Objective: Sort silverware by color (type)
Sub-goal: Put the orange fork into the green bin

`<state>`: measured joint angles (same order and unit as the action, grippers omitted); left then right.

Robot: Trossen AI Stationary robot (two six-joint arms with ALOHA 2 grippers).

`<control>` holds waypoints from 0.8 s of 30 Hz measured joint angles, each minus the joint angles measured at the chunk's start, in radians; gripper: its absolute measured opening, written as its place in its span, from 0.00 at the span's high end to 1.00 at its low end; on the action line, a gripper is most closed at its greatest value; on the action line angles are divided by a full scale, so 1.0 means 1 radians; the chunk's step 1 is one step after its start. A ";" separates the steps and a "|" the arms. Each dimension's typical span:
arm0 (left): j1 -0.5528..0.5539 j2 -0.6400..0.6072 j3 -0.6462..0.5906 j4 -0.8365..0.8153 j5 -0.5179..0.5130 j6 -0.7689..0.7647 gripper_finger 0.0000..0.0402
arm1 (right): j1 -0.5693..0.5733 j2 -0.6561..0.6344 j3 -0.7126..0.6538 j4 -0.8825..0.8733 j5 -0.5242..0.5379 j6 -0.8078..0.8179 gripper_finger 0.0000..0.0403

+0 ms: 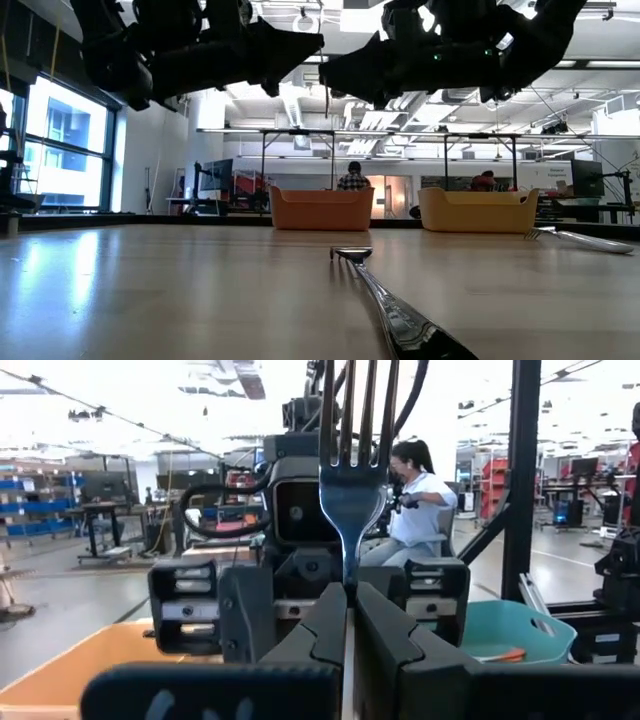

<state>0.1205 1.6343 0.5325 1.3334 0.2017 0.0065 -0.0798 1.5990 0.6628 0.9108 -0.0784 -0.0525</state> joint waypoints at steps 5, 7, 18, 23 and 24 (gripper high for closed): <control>-0.006 0.003 0.017 -0.014 -0.003 0.014 1.00 | 0.003 0.000 0.000 0.000 -0.004 0.000 0.73; -0.005 0.003 0.019 -0.027 -0.006 0.014 1.00 | 0.003 0.000 0.000 0.000 -0.004 -0.002 0.77; -0.005 0.004 0.020 -0.051 -0.012 0.005 0.93 | 0.003 0.000 -0.001 -0.012 -0.002 -0.023 0.97; 0.008 0.003 0.020 -0.097 -0.006 -0.007 0.88 | 0.003 0.000 -0.002 -0.019 0.019 -0.027 0.99; 0.013 0.004 0.020 -0.115 -0.005 -0.011 0.87 | 0.003 -0.001 -0.002 -0.016 0.019 -0.027 0.99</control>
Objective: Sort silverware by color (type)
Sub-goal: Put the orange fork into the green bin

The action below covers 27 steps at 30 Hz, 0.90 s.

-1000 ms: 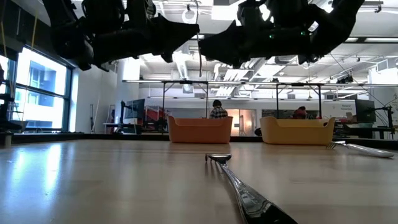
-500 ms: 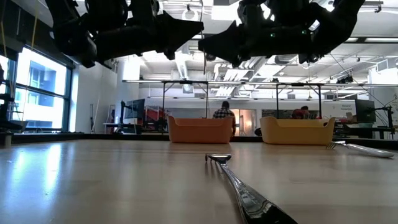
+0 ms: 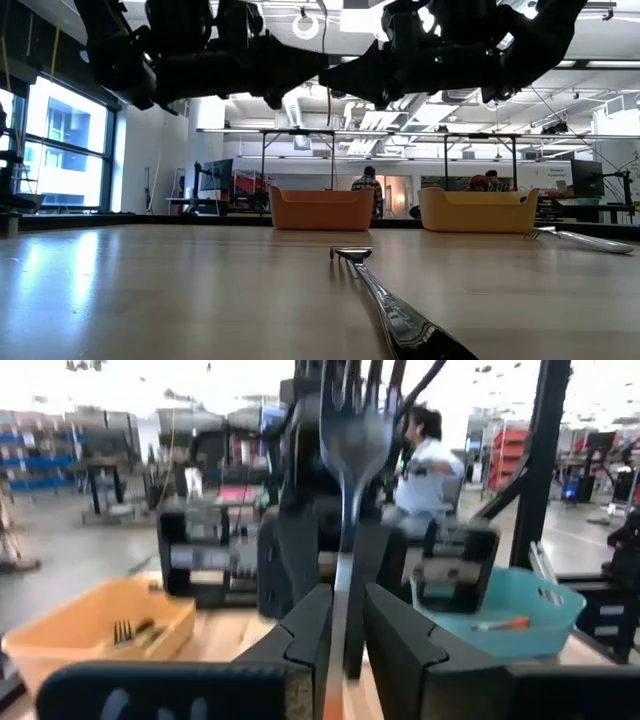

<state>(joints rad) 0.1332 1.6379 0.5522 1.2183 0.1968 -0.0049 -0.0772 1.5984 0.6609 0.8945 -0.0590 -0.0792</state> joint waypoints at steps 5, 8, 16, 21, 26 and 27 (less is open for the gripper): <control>0.023 0.000 0.000 -0.044 0.006 0.008 0.83 | -0.001 -0.013 0.000 -0.022 0.007 0.000 0.99; 0.034 -0.001 0.001 -0.046 0.013 0.022 0.82 | -0.001 -0.041 0.000 -0.059 0.029 0.001 1.00; 0.073 0.000 -0.002 -0.151 0.146 0.086 0.84 | 0.031 -0.245 0.001 -0.381 0.101 0.047 1.00; 0.091 0.001 -0.002 -0.184 0.135 0.084 0.87 | 0.137 -0.417 0.001 -0.699 0.245 0.194 1.00; 0.092 0.001 -0.002 -0.183 0.135 0.066 0.89 | 0.297 -0.534 0.001 -0.994 0.385 0.573 1.00; 0.091 0.001 -0.002 -0.183 0.135 0.066 0.89 | 0.333 -0.552 0.001 -1.046 0.398 0.657 1.00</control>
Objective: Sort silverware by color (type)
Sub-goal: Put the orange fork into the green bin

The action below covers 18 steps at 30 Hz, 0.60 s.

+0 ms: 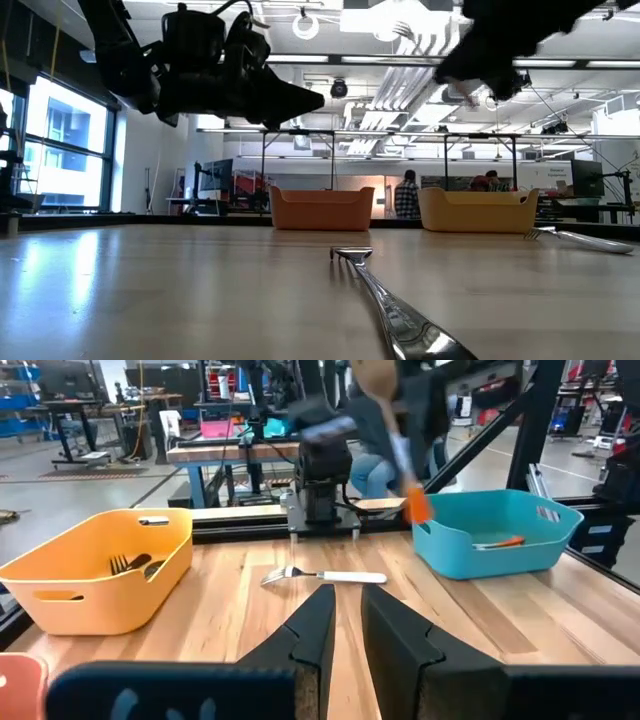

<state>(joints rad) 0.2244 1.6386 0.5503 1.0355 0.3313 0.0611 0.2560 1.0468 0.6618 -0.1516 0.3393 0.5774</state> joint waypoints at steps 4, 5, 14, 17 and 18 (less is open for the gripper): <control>-0.002 0.000 0.000 -0.002 0.000 0.001 0.90 | 0.158 -0.073 0.000 -0.156 0.029 0.314 1.00; -0.002 0.000 0.000 -0.003 0.000 0.001 0.90 | 0.200 -0.088 0.000 -0.189 0.027 0.387 1.00; -0.002 0.000 0.000 -0.026 -0.001 0.002 0.90 | 0.642 -0.124 0.000 -0.402 0.078 0.888 1.00; -0.002 0.000 0.000 -0.026 -0.002 0.003 0.90 | 0.769 -0.070 0.000 -0.469 0.128 1.076 1.00; -0.002 0.000 0.000 -0.027 -0.002 0.002 0.90 | 0.801 -0.048 0.000 -0.479 0.127 1.137 1.00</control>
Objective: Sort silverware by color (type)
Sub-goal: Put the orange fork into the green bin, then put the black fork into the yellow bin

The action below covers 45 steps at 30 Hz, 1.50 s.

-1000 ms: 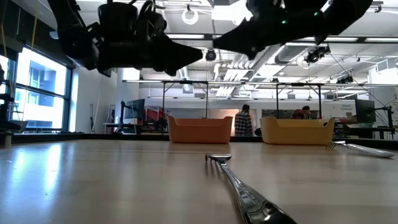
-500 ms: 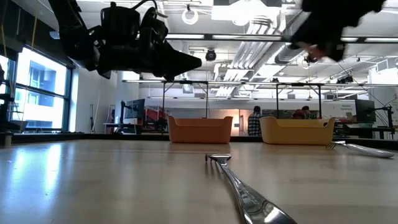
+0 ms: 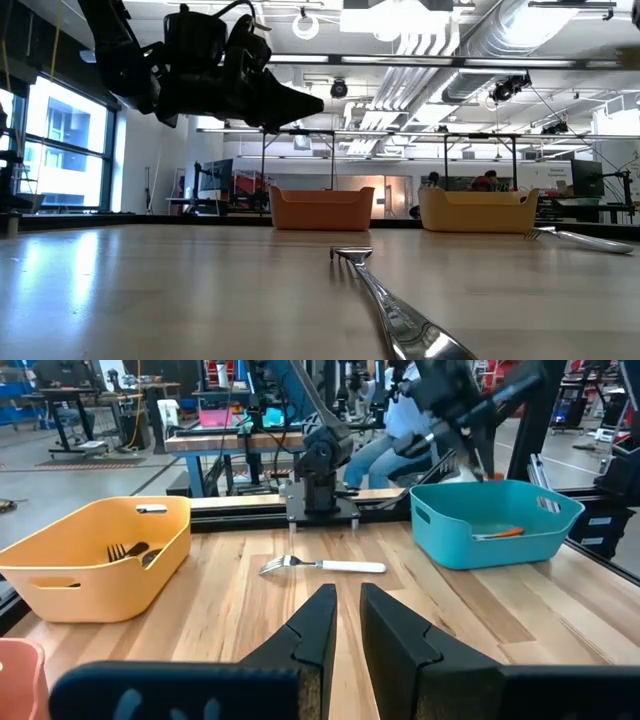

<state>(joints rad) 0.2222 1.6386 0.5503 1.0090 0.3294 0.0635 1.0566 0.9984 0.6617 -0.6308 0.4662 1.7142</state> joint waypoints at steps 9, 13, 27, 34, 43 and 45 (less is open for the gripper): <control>0.000 0.000 0.000 -0.016 0.000 0.000 0.90 | 0.162 0.187 -0.001 -0.002 -0.220 0.355 1.00; 0.000 0.000 0.000 -0.018 -0.010 0.000 0.90 | 0.181 0.206 -0.001 0.002 -0.231 0.378 1.00; 0.000 0.000 0.000 -0.022 -0.012 0.000 0.90 | 0.178 0.207 -0.001 -0.076 -0.233 0.330 0.88; -0.006 -0.001 0.000 -0.031 -0.012 -0.009 0.90 | 0.178 0.197 -0.001 -0.062 -0.234 0.297 0.74; -0.109 -0.001 0.012 -0.238 0.091 0.179 0.90 | 0.147 0.098 -0.001 -0.098 -0.187 0.165 0.89; -0.146 -0.001 0.050 -0.353 0.090 0.212 0.90 | 0.122 0.076 -0.001 -0.119 -0.128 0.068 0.96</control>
<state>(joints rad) 0.0767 1.6379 0.6003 0.6564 0.4195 0.2755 1.1789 1.0743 0.6609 -0.7497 0.3382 1.7822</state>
